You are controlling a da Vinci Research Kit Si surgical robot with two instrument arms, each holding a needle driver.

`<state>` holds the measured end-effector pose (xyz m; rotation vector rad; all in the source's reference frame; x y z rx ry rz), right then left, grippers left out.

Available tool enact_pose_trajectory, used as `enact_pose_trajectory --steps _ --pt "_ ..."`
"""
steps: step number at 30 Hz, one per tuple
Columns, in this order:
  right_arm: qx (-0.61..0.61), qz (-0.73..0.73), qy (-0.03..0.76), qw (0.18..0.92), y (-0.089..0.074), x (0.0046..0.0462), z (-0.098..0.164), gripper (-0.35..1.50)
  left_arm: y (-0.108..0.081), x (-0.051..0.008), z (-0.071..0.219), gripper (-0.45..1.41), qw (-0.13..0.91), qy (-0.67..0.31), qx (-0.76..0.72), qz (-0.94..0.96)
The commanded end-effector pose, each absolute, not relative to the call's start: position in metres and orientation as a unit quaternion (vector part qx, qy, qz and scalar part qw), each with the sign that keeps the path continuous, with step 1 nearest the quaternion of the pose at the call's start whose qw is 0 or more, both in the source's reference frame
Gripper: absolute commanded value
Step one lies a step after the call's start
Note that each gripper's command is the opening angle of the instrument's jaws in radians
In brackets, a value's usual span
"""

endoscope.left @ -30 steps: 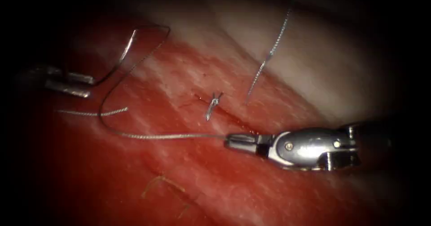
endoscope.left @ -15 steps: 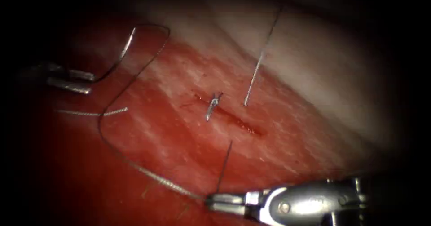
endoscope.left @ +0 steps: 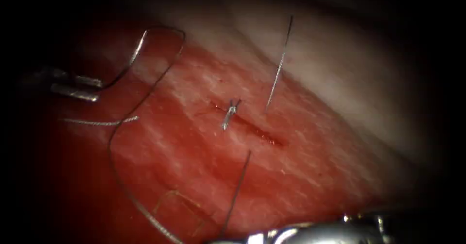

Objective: Wound Closure

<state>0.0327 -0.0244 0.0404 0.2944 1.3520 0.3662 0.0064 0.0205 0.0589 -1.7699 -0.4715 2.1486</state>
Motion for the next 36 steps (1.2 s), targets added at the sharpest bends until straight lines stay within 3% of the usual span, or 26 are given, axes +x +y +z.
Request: enact_pose_trajectory --steps 1,11,22,24,25,26,36 --pt "0.125 0.177 0.62 0.754 -0.025 0.0329 0.041 1.23 0.02 0.0059 0.06 -0.45 0.159 -0.166 -0.619 0.751" --pt "0.093 0.218 0.597 0.766 -0.02 0.0302 0.048 1.28 0.02 0.006 0.06 -0.45 0.159 -0.165 -0.619 0.751" --pt "0.071 0.221 0.587 0.775 -0.018 0.0299 0.055 1.08 0.02 0.006 0.06 -0.45 0.159 -0.165 -0.618 0.752" --pt "0.069 0.22 0.587 0.776 -0.018 0.0299 0.055 0.67 0.02 0.0061 0.06 -0.45 0.159 -0.165 -0.618 0.752" --pt "0.07 0.214 0.59 0.775 -0.018 0.0298 0.055 0.25 0.02 0.0061 0.06 -0.45 0.159 -0.165 -0.618 0.752" --pt "0.073 0.208 0.594 0.774 -0.018 0.0297 0.055 -0.35 0.02 0.0061 0.06 -0.45 0.159 -0.165 -0.618 0.752" --pt "0.081 0.195 0.596 0.775 -0.019 0.0297 0.052 -0.35 0.02 0.006 0.06 -0.45 0.159 -0.164 -0.618 0.752"
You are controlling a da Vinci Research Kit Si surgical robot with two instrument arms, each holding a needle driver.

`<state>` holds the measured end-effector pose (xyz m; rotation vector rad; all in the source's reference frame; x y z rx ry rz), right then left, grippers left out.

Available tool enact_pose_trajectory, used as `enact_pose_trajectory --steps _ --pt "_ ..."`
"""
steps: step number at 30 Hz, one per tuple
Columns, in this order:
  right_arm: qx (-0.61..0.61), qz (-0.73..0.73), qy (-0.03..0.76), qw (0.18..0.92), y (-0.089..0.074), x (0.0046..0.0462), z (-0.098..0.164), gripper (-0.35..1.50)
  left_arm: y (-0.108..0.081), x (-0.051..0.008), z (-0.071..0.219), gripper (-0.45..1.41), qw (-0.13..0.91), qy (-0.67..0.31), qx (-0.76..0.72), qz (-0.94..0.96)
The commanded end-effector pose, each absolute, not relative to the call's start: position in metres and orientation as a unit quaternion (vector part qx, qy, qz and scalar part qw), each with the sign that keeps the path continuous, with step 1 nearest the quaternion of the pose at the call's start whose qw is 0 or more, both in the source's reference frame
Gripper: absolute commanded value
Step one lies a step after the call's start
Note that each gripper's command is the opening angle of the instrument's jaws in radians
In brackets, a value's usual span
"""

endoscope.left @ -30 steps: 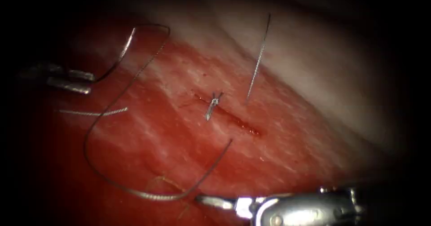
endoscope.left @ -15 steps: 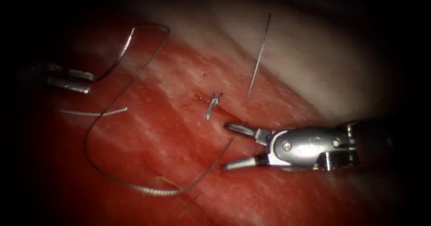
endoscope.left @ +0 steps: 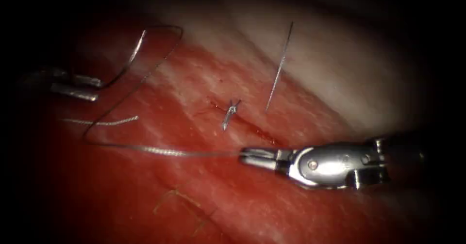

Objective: Wound Closure

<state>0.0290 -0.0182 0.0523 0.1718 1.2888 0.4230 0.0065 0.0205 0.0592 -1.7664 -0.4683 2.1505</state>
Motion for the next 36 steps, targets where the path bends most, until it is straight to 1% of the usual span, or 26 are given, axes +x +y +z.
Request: enact_pose_trajectory --steps 1,9,10,11,13,16,20,24,27,32,36 --pt "0.081 0.195 0.596 0.775 -0.019 0.0297 0.052 -0.35 0.02 0.006 0.06 -0.45 0.159 -0.164 -0.618 0.752" --pt "0.078 0.193 0.604 0.769 -0.019 0.0298 0.052 -0.35 0.02 0.0061 0.06 -0.45 0.159 -0.164 -0.618 0.752" --pt "0.071 0.197 0.611 0.763 -0.019 0.0298 0.052 0.0 0.02 0.0061 0.06 -0.45 0.159 -0.164 -0.618 0.752" --pt "0.069 0.199 0.615 0.76 -0.019 0.0297 0.052 0.22 0.02 0.0061 0.06 -0.45 0.159 -0.164 -0.618 0.752" --pt "0.095 0.237 0.615 0.746 -0.018 0.0287 0.052 0.79 0.02 0.0061 0.06 -0.45 0.159 -0.164 -0.618 0.752" --pt "0.148 0.315 0.611 0.711 -0.016 0.0267 0.053 0.83 0.02 0.0062 0.06 -0.45 0.159 -0.164 -0.618 0.752" --pt "0.192 0.421 0.582 0.668 -0.014 0.0241 0.054 0.78 0.02 0.0062 0.06 -0.45 0.159 -0.165 -0.618 0.752" --pt "0.236 0.487 0.563 0.625 -0.013 0.0226 0.055 0.86 0.02 0.0062 0.06 -0.45 0.159 -0.164 -0.618 0.752" --pt "0.259 0.537 0.543 0.591 -0.011 0.0223 0.057 0.79 0.02 0.006 0.06 -0.45 0.16 -0.163 -0.617 0.753" --pt "0.237 0.556 0.526 0.598 -0.009 0.0221 0.06 0.79 0.02 0.006 0.06 -0.45 0.159 -0.164 -0.618 0.752" --pt "0.231 0.569 0.52 0.593 -0.008 0.022 0.062 0.91 0.02 0.0061 0.06 -0.45 0.159 -0.164 -0.618 0.752"
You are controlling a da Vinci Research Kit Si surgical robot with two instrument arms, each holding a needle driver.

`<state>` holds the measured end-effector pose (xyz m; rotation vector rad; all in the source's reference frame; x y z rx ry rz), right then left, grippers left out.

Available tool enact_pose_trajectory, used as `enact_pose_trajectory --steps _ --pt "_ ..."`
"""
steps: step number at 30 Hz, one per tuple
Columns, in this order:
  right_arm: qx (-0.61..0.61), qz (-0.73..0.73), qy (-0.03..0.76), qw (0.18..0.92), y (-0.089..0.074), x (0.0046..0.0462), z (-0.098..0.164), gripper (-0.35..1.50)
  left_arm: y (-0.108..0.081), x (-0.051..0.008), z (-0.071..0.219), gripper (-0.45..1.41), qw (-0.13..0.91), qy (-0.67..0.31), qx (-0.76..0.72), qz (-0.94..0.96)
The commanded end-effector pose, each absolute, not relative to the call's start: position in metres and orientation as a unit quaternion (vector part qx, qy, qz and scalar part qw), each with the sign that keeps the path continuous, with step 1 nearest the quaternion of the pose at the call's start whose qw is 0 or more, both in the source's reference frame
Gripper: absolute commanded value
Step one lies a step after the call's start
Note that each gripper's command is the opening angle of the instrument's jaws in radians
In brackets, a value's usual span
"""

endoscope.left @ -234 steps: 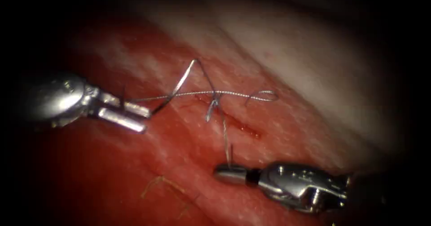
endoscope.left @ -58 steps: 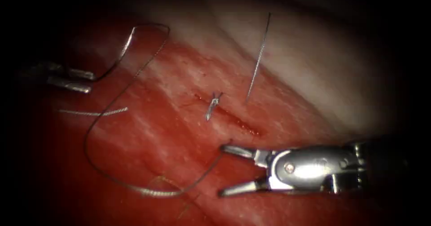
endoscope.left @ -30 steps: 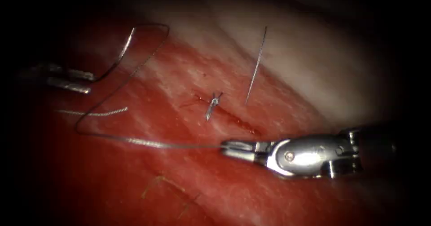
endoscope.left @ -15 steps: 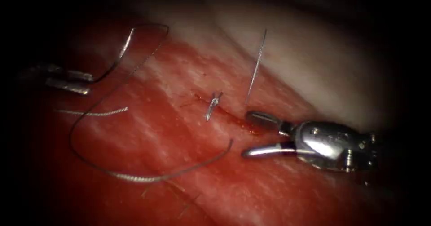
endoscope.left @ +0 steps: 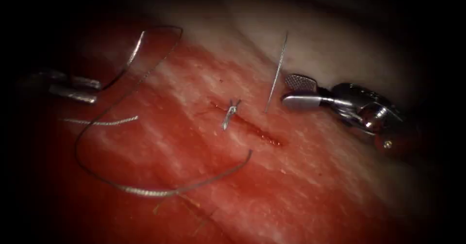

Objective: Wound Closure

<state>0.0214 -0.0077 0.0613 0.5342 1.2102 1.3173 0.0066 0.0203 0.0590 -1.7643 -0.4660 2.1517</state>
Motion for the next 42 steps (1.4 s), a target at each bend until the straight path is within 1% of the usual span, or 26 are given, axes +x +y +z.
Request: enact_pose_trajectory --steps 1,11,19,21,22,23,24,25,32,37,42 --pt "0.231 0.572 0.517 0.593 -0.0074 0.022 0.0629 0.91 0.02 0.006 0.0597 -0.45 0.159 -0.164 -0.618 0.752" --pt "0.225 0.586 0.51 0.588 -0.0061 0.0229 0.065 0.91 0.02 0.0059 0.0598 -0.45 0.16 -0.163 -0.617 0.753" --pt "0.232 0.582 0.513 0.587 -0.0062 0.024 0.0649 0.83 0.0199 0.0059 0.0598 -0.45 0.16 -0.163 -0.618 0.753" --pt "0.234 0.581 0.513 0.587 -0.0063 0.0241 0.0647 0.63 0.0199 0.0059 0.0598 -0.45 0.16 -0.163 -0.618 0.753" --pt "0.236 0.58 0.513 0.588 -0.0064 0.0241 0.0646 0.44 0.0199 0.0059 0.0598 -0.45 0.16 -0.163 -0.618 0.753" --pt "0.238 0.578 0.511 0.59 -0.0065 0.0241 0.0644 0.19 0.0199 0.0059 0.0598 -0.45 0.159 -0.163 -0.618 0.753" --pt "0.244 0.575 0.509 0.592 -0.0067 0.0241 0.0642 -0.25 0.0199 0.0059 0.0598 -0.45 0.159 -0.163 -0.618 0.753" --pt "0.249 0.572 0.507 0.595 -0.0068 0.0241 0.064 -0.35 0.0199 0.0059 0.0598 -0.45 0.159 -0.163 -0.618 0.753" --pt "0.206 0.505 0.541 0.641 -0.0072 0.0245 0.0615 -0.35 0.02 0.0058 0.06 -0.45 0.16 -0.163 -0.617 0.753" --pt "0.182 0.474 0.557 0.657 -0.0068 0.0244 0.06 -0.35 0.0198 0.0057 0.0601 -0.45 0.159 -0.162 -0.618 0.753" --pt "0.181 0.474 0.561 0.654 -0.007 0.0246 0.0599 -0.35 0.0198 0.0057 0.0601 -0.45 0.159 -0.162 -0.618 0.753"
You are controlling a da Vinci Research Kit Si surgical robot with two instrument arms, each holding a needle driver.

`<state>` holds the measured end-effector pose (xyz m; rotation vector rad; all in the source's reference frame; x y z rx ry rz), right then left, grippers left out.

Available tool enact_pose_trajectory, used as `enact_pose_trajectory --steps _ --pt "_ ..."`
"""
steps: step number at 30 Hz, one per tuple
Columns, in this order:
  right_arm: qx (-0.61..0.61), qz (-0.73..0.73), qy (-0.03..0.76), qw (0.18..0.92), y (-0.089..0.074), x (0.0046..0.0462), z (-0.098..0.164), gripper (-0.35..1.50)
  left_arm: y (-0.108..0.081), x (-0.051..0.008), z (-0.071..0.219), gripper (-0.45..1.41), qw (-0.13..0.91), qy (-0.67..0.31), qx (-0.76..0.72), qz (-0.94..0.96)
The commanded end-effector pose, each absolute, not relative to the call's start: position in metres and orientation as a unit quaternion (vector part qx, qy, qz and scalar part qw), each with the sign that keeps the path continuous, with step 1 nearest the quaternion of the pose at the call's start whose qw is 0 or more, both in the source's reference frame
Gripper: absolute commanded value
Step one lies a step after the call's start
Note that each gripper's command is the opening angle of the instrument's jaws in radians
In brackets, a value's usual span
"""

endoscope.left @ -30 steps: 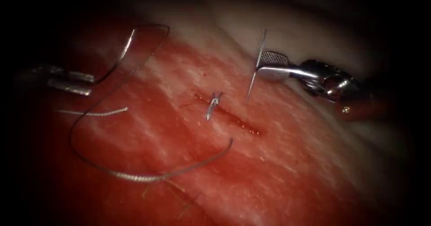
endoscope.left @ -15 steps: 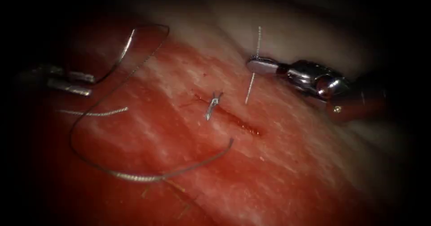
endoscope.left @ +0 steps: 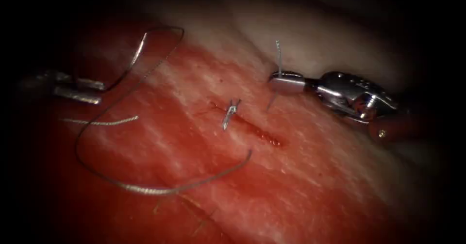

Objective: Wound Closure

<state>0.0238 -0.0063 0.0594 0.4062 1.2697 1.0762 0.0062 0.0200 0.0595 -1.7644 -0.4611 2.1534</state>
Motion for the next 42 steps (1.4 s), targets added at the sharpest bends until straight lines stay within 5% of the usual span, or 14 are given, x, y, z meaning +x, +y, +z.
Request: enact_pose_trajectory --steps 1,11,14,16,27,36,42 --pt "0.18 0.475 0.562 0.653 -0.007 0.0245 0.06 -0.35 0.02 0.0057 0.06 -0.45 0.159 -0.163 -0.618 0.753" --pt "0.172 0.476 0.576 0.642 -0.006 0.0244 0.059 -0.35 0.021 0.0066 0.06 -0.45 0.162 -0.167 -0.62 0.749" --pt "0.164 0.479 0.59 0.629 -0.006 0.0245 0.059 0.61 0.022 0.0077 0.062 -0.45 0.168 -0.158 -0.612 0.756" --pt "0.16 0.48 0.597 0.622 -0.006 0.0245 0.059 0.86 0.023 0.0086 0.063 -0.45 0.178 -0.145 -0.601 0.766" --pt "0.156 0.479 0.601 0.621 -0.006 0.0245 0.059 0.99 0.025 0.0144 0.073 -0.45 0.233 -0.132 -0.557 0.786" --pt "0.157 0.478 0.601 0.621 -0.006 0.0242 0.059 1.06 0.024 0.0182 0.076 1.13 0.294 -0.151 -0.5 0.801" --pt "0.158 0.477 0.601 0.622 -0.006 0.024 0.059 1.06 0.024 0.0198 0.076 1.21 0.31 -0.137 -0.484 0.807"
